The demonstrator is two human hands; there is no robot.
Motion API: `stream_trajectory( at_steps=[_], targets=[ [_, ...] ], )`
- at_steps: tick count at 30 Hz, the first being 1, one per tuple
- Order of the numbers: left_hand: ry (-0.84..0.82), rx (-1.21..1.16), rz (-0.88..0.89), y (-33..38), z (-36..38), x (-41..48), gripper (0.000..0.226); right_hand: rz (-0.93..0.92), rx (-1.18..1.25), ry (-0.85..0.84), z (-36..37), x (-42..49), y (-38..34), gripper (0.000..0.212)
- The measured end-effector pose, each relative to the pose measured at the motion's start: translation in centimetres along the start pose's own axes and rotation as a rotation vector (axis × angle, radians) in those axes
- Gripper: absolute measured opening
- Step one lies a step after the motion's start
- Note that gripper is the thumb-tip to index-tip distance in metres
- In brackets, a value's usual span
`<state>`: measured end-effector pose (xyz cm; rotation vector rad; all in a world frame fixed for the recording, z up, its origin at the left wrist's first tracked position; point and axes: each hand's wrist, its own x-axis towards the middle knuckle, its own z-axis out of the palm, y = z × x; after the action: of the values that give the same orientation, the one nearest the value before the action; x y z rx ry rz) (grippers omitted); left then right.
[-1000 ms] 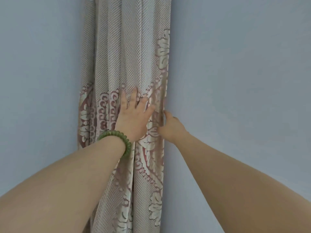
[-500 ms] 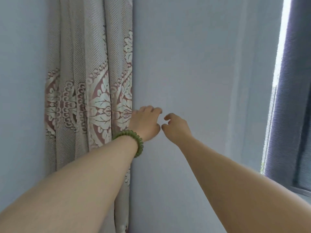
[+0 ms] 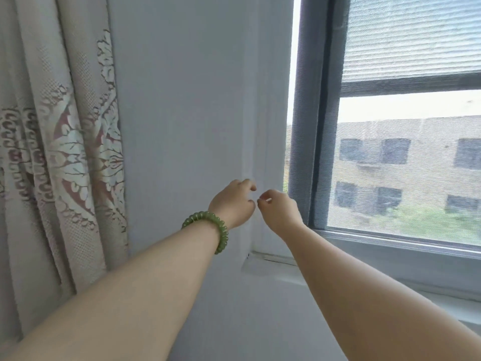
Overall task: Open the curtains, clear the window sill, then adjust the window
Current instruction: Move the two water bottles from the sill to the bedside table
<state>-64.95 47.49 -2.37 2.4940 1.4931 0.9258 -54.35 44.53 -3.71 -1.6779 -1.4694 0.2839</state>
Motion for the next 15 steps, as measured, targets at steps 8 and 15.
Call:
stream_trajectory(
  at_steps=[8,15],
  targets=[
    [-0.121,-0.057,0.128,8.9,5.5,-1.4,0.038,0.176,-0.027,0.107,-7.0,-3.9,7.3,0.027],
    [-0.155,-0.139,0.209,19.8,11.1,-2.5,0.037,0.202,-0.085,0.191,-16.2,-6.5,14.7,0.030]
  ],
)
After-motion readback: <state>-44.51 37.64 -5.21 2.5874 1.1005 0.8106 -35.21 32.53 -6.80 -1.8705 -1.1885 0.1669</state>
